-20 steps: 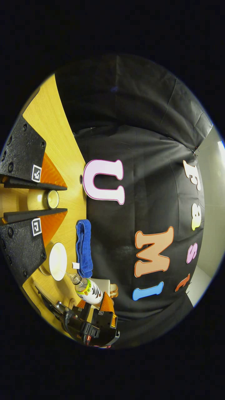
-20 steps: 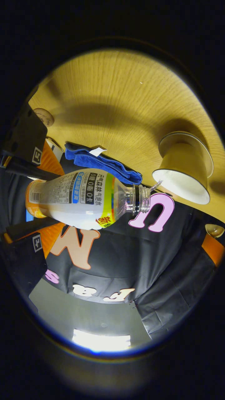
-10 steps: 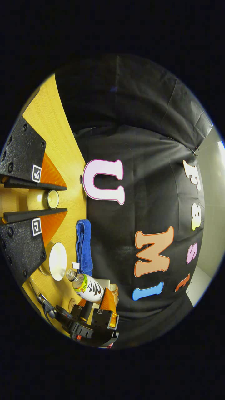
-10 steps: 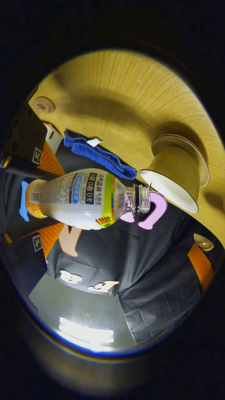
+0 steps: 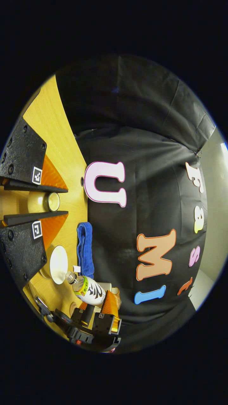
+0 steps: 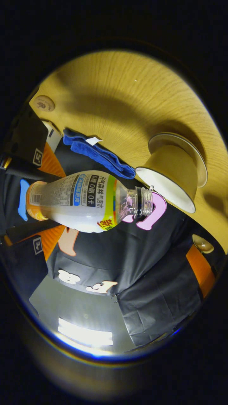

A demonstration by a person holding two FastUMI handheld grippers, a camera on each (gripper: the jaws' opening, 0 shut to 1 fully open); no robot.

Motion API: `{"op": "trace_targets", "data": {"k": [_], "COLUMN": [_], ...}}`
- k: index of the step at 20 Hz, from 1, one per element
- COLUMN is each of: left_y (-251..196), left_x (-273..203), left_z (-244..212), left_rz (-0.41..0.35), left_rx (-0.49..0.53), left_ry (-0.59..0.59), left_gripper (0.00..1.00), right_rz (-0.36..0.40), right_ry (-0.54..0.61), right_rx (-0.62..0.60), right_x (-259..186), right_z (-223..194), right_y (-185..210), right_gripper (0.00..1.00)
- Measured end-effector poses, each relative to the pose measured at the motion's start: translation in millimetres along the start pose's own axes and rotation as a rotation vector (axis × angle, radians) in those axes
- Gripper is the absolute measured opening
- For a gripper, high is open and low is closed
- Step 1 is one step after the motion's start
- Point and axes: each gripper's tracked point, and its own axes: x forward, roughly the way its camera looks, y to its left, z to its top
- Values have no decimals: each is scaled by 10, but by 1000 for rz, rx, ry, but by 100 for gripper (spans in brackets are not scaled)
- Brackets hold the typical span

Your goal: Open the teacup lid with one hand, grasp the water bottle and pour water into the teacup with the other hand; after pouring, place the water bottle on the coaster and then close the teacup lid.

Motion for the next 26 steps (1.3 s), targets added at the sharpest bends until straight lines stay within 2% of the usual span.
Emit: {"op": "trace_targets", "data": {"k": [4, 6, 7, 8, 9, 11, 13, 15, 17, 18, 21, 22, 26], "left_y": [4, 5, 3, 6, 6, 1, 2, 11, 8, 11, 12, 10, 11], "left_x": [1, 2, -3, 3, 6, 7, 4, 3, 3, 0, -2, -3, -3], "left_z": [-2, -6, -4, -4, 7, 4, 3, 1, 8, 3, 7, 6, 8], "left_rz": [0, 0, 0, 0, 1, 1, 1, 1, 1, 1, 0, 0, 0], "left_rx": [0, 0, 0, 0, 0, 0, 0, 0, 0, 0, 0, 0, 1], "left_ry": [0, 0, 0, 0, 0, 0, 0, 0, 1, 0, 1, 0, 1], "left_gripper": [27, 27, 27, 27, 27, 27, 27, 27, 27, 27, 27, 27, 27], "right_rz": [144, 212, 253, 290, 326, 369, 373, 358, 342, 336, 309, 303, 277], "right_ry": [68, 89, 101, 123, 145, 174, 196, 211, 224, 231, 266, 268, 328], "right_rx": [350, 540, 644, 754, 871, 1091, 1246, 1342, 1438, 1495, 1676, 1729, 1878], "right_x": [-64, -111, -139, -177, -201, -222, -212, -154, -152, -159, -110, -102, -32], "right_z": [-141, -128, -131, -162, -183, -250, -392, -579, -722, -801, -1071, -1138, -1416], "right_y": [226, 300, 346, 378, 390, 289, 284, 276, 294, 298, 336, 361, 596], "right_gripper": [64, 66, 68, 63, 63, 65, 67, 65, 68, 65, 68, 66, 67]}}
